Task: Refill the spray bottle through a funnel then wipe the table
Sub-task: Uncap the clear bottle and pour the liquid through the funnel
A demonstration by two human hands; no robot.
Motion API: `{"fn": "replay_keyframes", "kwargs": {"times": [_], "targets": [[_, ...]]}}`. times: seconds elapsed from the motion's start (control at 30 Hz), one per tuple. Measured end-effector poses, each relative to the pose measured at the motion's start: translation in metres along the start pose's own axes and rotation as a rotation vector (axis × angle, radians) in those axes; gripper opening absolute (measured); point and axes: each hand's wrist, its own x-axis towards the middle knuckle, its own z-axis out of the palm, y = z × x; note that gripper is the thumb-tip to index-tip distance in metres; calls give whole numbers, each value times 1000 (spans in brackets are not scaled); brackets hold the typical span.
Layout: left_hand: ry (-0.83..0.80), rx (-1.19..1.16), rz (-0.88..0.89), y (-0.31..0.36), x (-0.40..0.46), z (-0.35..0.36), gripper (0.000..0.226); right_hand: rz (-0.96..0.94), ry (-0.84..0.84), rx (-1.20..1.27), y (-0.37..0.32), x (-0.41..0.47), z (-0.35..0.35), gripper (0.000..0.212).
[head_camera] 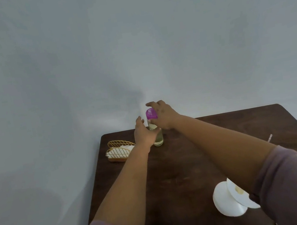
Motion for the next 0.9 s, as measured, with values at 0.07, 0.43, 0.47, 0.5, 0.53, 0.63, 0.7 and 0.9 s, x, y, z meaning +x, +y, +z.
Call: {"fn": "replay_keyframes", "kwargs": {"times": [0.07,0.43,0.47,0.5,0.53,0.63,0.7,0.9], "targets": [[-36,-9,1,-1,9,5,84,-10,-40,-88,-2,10,4,59],[-27,-13,169,-19,-14,12,35,59,-5,-210,-14,-19,15,30],[-35,-19,171,-22,-25,11,36,64,-21,-210,-17,-28,14,29],[-43,-22,179,-26,-36,9,37,68,-43,-215,-19,-38,14,29],[-48,-22,193,-30,-49,8,39,71,-63,-223,-24,-50,12,28],[-72,-9,257,-47,-93,1,40,69,-111,-241,-37,-95,11,31],[-109,-11,286,-62,-128,-5,42,64,-135,-238,-42,-135,15,34],[-167,-44,348,-100,-219,-3,50,65,-226,-163,-37,-241,26,42]]}}
